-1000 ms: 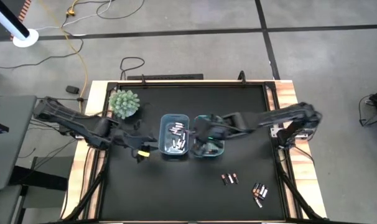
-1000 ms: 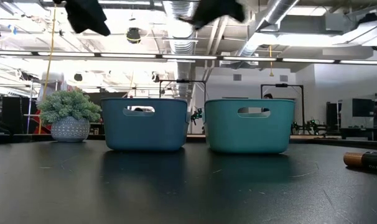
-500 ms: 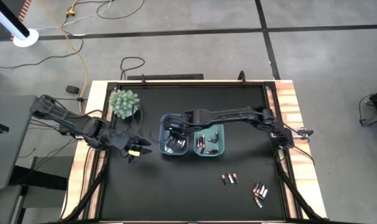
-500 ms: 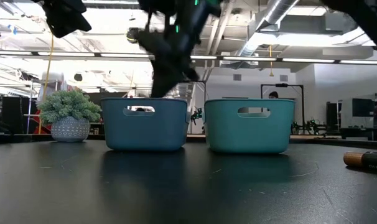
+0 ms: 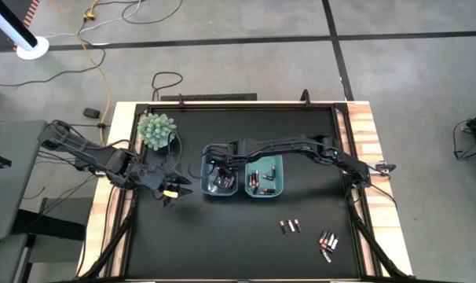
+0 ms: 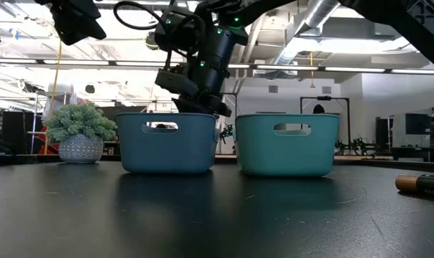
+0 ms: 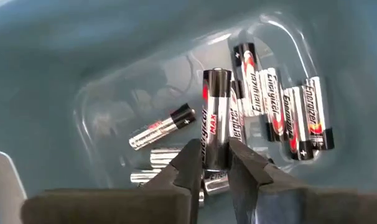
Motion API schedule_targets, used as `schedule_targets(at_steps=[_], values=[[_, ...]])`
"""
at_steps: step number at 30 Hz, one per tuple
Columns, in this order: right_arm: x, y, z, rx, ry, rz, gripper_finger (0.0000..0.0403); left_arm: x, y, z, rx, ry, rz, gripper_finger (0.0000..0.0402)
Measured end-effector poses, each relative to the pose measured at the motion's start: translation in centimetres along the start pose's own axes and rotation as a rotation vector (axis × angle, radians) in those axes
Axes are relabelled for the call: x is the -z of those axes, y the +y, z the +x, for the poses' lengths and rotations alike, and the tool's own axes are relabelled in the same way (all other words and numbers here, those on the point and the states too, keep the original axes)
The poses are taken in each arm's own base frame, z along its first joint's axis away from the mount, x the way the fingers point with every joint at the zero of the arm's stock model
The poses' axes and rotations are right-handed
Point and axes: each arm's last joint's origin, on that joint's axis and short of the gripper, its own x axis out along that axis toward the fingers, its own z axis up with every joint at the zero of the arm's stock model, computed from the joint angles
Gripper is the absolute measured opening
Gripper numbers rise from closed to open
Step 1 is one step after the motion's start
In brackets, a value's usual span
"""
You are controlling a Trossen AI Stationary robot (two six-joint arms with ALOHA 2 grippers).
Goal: Sort batteries
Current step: Put the silver battery into the blue bin, then put the black battery into the green bin
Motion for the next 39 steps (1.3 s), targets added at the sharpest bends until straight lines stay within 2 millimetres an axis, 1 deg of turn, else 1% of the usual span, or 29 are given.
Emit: schedule_targets(at_steps=[10, 14, 18, 22, 26, 29, 31, 33, 36, 39], values=[[0.2, -0.1, -0.3, 0.007, 0.020, -0.002, 0.0149, 0.0, 0.0, 0.0, -0.008, -0.005, -0.003, 0.0153], [0.3, -0.2, -1.3, 0.016, 0.046, -0.021, 0.0162, 0.0, 0.0, 0.0, -0.008, -0.005, -0.008, 0.0153], [-0.2, -0.2, -4.4, 0.014, 0.039, -0.031, 0.0160, 0.0, 0.0, 0.0, -0.008, -0.005, -0.010, 0.0153], [-0.2, -0.5, -8.7, 0.007, 0.017, -0.028, 0.0147, 0.0, 0.0, 0.0, -0.009, -0.007, -0.011, 0.0153], [1.0, -0.4, -13.7, 0.012, 0.000, -0.027, 0.0133, -0.1, 0.2, 0.0, -0.052, -0.041, -0.012, 0.0153], [3.1, 0.4, -17.2, 0.065, -0.035, -0.061, 0.0124, -0.2, 0.2, 0.0, -0.070, -0.057, -0.013, 0.0153], [5.1, 0.8, -19.3, 0.098, -0.060, -0.062, 0.0120, -0.3, 0.2, 0.0, -0.069, -0.063, -0.015, 0.0153], [7.4, 1.1, -20.8, 0.120, -0.083, -0.044, 0.0119, -0.5, -0.1, 0.4, -0.070, -0.084, -0.021, 0.0153], [11.6, 0.9, -22.4, 0.138, -0.108, 0.033, 0.0118, -0.8, -0.6, 1.5, -0.085, -0.127, 0.000, 0.0153], [16.1, 0.5, -22.9, 0.119, -0.107, 0.153, 0.0118, -1.3, -1.5, 3.2, -0.071, -0.167, 0.060, 0.0153]])
